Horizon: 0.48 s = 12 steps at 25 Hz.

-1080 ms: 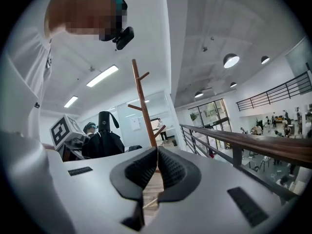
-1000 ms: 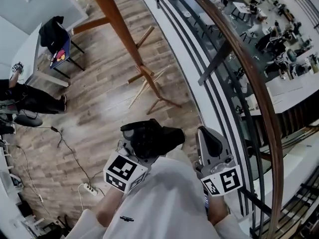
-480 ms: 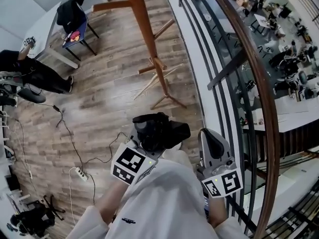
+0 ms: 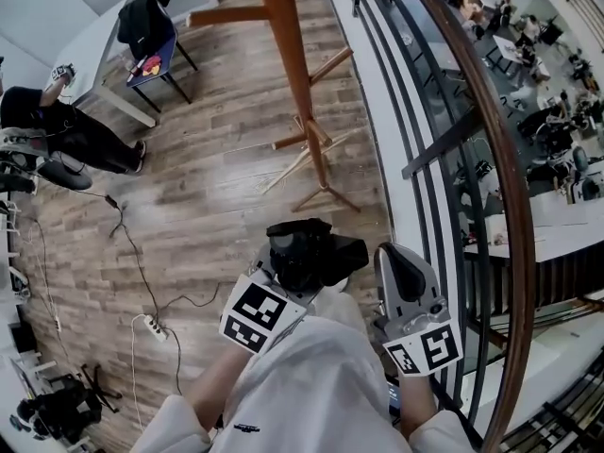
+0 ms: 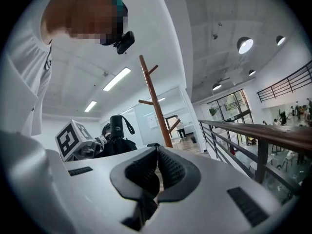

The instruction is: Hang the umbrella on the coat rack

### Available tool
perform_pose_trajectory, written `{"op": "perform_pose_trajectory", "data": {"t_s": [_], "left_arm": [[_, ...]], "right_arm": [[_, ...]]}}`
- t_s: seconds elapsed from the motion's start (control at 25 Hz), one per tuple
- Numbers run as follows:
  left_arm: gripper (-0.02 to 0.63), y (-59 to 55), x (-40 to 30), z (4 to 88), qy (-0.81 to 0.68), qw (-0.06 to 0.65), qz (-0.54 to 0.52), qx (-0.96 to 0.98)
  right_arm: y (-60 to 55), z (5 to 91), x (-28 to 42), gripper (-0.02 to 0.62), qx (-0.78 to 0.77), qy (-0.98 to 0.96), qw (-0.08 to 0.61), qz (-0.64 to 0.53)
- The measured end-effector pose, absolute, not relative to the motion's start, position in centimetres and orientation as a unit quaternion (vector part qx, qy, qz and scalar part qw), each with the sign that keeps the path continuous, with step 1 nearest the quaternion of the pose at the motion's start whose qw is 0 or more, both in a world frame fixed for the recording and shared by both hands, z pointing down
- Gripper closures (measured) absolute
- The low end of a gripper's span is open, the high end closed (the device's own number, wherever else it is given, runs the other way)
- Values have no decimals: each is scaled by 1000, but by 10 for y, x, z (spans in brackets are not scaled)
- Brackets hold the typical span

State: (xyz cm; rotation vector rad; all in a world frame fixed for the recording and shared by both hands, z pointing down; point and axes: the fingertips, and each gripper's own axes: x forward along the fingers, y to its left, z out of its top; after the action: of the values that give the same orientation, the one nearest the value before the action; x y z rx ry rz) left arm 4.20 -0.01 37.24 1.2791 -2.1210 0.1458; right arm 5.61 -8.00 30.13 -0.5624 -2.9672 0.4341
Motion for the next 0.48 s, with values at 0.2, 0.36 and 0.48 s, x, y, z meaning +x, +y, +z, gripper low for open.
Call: {"op": "perform_pose_trajectory", "data": {"t_s": [0.2, 0.36, 0.48], "left_arm": [[359, -4, 37, 388, -800, 336, 58, 494], [359, -5, 18, 398, -797, 338, 58, 496], [359, -7, 10, 409, -799, 336, 64, 494]], "right_arm": [[-74, 312, 49, 560, -178, -974, 62, 123], [-69, 318, 35, 560, -175, -975, 67, 123], [-69, 327, 34, 560, -173, -975, 67, 125]]}}
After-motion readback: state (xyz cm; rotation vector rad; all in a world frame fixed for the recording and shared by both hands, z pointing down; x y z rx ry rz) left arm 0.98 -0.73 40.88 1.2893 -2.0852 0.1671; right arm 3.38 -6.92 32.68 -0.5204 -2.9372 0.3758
